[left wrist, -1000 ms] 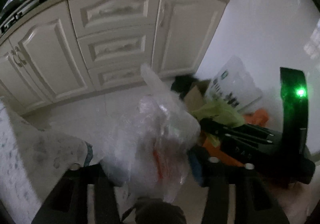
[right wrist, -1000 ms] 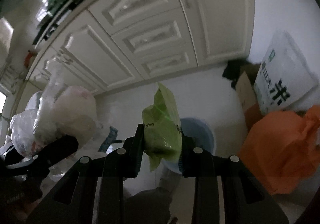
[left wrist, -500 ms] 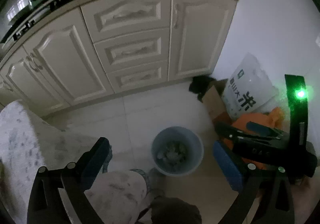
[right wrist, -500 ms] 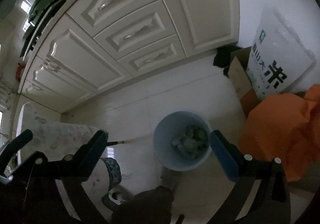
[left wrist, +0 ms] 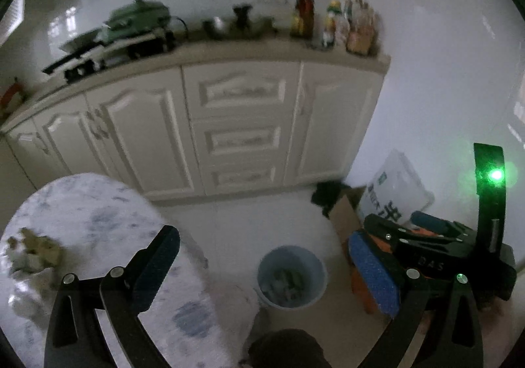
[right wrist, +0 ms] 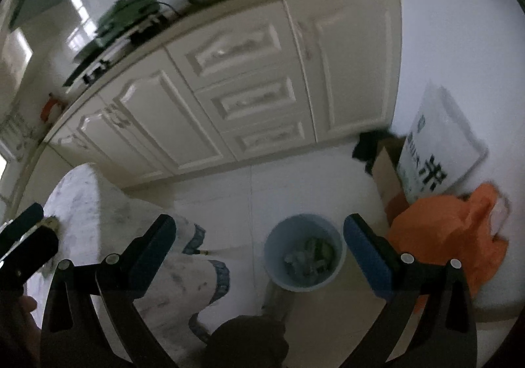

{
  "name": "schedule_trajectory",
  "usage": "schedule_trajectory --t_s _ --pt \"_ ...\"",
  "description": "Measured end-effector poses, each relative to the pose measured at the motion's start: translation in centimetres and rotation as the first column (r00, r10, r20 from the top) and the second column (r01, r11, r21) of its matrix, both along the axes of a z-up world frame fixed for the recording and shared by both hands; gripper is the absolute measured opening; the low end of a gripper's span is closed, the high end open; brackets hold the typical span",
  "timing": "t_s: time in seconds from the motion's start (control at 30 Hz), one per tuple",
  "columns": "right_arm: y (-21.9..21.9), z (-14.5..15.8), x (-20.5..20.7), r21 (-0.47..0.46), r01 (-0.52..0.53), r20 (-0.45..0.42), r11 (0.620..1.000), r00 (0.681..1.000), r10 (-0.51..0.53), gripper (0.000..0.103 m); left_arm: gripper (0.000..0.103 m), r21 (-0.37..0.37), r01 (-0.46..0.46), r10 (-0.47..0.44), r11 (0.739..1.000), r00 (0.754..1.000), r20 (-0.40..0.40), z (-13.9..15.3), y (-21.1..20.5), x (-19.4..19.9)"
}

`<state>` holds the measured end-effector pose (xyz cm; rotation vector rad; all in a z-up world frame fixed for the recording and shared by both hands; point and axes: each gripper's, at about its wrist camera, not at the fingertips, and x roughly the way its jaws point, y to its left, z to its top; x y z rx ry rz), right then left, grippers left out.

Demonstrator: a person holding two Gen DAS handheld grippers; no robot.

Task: Collect trash
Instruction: 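Move both open tools back over the trash pile on the table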

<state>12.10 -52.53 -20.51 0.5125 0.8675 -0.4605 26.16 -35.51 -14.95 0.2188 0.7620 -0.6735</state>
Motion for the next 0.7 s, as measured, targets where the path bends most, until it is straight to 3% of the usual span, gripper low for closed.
schedule_trajectory --t_s 0.3,0.7 --pt "9.0 8.5 0.9 -0.181 -0.115 0.108 0.977 0.985 0.136 0.103 0.102 -0.123 -0.126 0.139 0.984 0.985 0.1 5.4 13.2 -6.1" --pt "19.3 13.2 2.8 -0.297 -0.266 0.164 0.917 0.932 0.324 0.103 0.102 -0.206 -0.332 0.362 0.92 0.923 0.129 7.3 26.6 -14.3"
